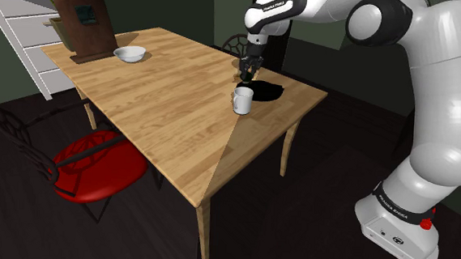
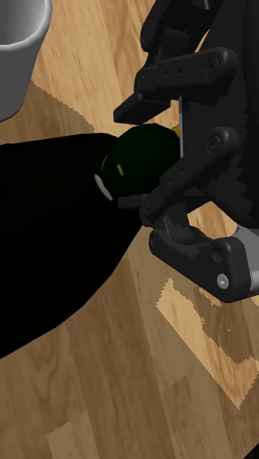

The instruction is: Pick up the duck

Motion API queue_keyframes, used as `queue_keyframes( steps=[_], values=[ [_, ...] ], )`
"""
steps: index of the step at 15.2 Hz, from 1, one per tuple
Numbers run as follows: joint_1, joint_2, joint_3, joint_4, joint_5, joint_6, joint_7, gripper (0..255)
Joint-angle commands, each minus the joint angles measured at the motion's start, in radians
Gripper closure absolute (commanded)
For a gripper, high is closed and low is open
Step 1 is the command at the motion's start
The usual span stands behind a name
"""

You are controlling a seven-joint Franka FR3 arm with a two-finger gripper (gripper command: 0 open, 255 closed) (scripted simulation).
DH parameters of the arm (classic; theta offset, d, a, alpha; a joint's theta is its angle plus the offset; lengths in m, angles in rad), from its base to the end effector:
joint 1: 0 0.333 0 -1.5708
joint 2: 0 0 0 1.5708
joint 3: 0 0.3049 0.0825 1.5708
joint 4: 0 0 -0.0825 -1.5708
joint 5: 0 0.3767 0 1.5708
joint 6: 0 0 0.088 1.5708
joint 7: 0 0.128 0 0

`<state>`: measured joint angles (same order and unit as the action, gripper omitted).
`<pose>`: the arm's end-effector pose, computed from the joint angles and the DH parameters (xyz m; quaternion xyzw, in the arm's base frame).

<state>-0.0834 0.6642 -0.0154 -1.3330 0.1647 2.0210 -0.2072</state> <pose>0.7194 -0.0564 0.3165 -0.9973 -0.0208 -0.0224 0.0671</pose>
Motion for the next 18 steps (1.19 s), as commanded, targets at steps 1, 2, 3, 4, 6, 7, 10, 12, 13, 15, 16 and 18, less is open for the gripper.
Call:
queue_keyframes(
  steps=[1,2,3,4,6,7,10,12,13,15,16,18],
  values=[
    [0.0,0.001,0.0,0.0,0.0,-0.001,0.0,255],
    [0.0,0.001,0.0,-0.001,0.0,0.0,0.0,255],
    [0.0,0.001,0.0,-0.001,0.0,0.0,0.0,255],
    [0.0,0.002,0.0,0.002,0.0,-0.002,0.0,255],
    [0.0,-0.007,0.0,0.014,-0.001,-0.023,0.004,255],
    [0.0,-0.011,-0.001,0.021,-0.002,-0.034,0.005,255],
    [0.0,-0.021,-0.001,0.044,-0.004,-0.067,0.01,255],
    [-0.001,-0.027,-0.002,0.061,-0.005,-0.09,0.013,255],
    [-0.001,-0.03,-0.002,0.07,-0.006,-0.102,0.015,255],
    [-0.001,-0.035,-0.002,0.089,-0.007,-0.125,0.018,255],
    [-0.001,-0.037,-0.002,0.099,-0.007,-0.137,0.02,255],
    [-0.002,-0.04,-0.003,0.121,-0.009,-0.162,0.023,255]
  ],
)
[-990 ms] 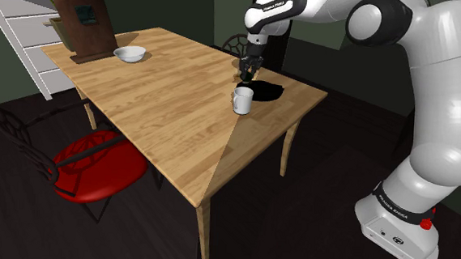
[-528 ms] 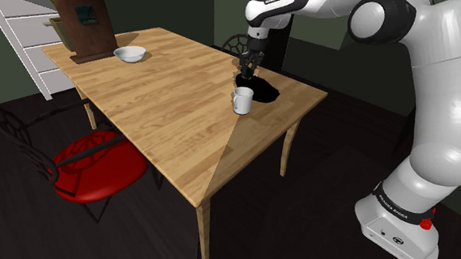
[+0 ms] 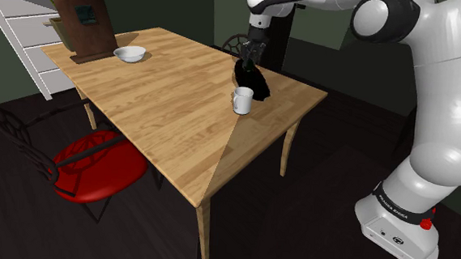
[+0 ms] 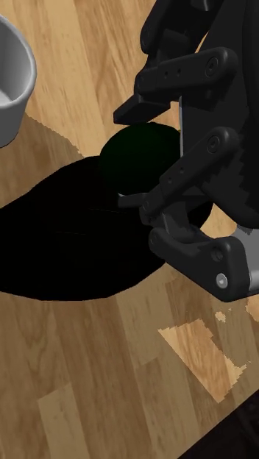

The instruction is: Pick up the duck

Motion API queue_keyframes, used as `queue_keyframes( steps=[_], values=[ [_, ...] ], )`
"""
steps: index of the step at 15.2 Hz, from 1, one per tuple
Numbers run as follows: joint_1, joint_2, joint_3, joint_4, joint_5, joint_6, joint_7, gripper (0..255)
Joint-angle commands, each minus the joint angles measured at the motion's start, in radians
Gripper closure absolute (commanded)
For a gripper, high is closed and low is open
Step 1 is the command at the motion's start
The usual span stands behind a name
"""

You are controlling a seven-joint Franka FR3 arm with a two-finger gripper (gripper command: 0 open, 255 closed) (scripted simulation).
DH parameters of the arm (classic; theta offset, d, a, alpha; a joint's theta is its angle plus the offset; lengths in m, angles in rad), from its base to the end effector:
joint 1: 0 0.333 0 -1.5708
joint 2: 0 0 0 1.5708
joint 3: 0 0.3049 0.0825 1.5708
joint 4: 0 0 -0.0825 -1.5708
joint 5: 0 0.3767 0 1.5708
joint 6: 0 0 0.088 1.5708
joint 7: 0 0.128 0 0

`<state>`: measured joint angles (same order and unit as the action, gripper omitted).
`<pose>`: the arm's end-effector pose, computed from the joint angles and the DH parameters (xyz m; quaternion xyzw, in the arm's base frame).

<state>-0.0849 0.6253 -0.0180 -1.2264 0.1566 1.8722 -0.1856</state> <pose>0.7191 -0.0562 0.3816 -0.9973 -0.0205 -0.0202 0.0675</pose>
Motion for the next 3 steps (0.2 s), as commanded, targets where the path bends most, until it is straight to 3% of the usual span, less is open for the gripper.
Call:
queue_keyframes(
  steps=[1,3],
  values=[
    [-0.001,-0.002,0.0,0.026,-0.001,-0.026,0.003,255],
    [-0.001,-0.003,0.0,0.027,-0.001,-0.028,0.004,255]
  ],
)
